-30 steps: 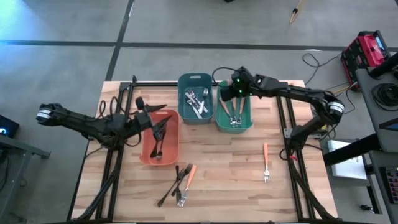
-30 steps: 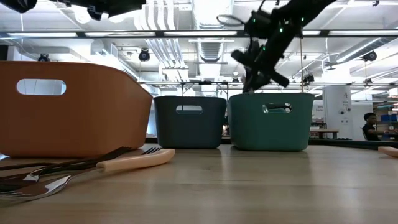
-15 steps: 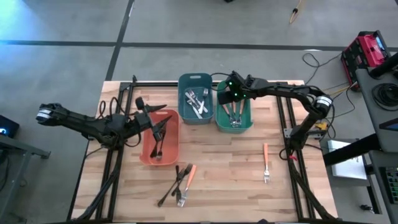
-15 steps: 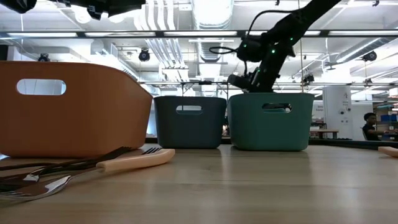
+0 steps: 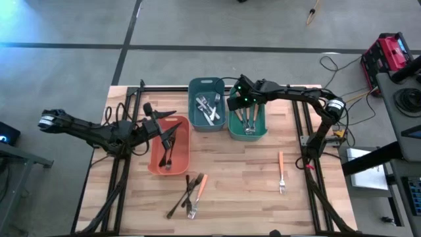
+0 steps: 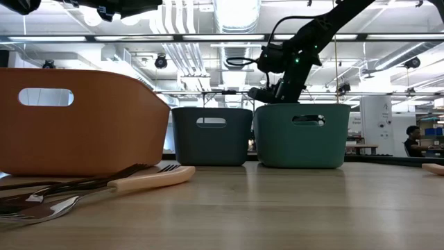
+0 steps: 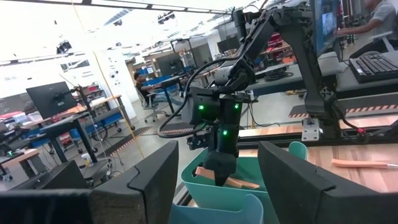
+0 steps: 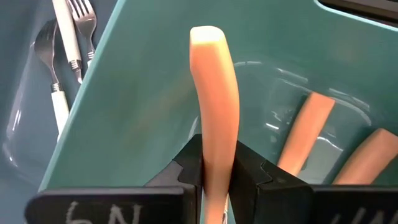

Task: Sort silverware by color (type)
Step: Put the orange fork into the green bin

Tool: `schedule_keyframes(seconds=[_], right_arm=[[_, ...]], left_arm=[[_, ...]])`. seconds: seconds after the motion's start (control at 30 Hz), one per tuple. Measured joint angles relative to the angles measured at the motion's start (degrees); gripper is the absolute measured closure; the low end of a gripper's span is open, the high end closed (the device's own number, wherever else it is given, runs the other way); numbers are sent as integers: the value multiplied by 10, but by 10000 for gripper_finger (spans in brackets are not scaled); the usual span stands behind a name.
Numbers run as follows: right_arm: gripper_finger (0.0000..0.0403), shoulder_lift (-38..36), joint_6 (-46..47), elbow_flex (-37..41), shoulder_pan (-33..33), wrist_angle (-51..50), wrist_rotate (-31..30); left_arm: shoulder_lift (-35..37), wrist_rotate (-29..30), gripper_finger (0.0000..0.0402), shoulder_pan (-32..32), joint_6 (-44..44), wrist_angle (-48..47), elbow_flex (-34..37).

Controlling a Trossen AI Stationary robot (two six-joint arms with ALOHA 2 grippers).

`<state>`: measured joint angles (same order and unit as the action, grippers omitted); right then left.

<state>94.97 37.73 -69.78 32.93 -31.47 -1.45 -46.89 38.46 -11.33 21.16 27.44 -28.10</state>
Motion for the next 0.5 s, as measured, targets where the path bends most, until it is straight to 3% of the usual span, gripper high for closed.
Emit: schedule_keyframes(seconds=[0.5], right_arm=[[365, 0, -1, 1, 0, 0, -4]], left_arm=[[0, 0, 198, 0, 4, 0, 0]])
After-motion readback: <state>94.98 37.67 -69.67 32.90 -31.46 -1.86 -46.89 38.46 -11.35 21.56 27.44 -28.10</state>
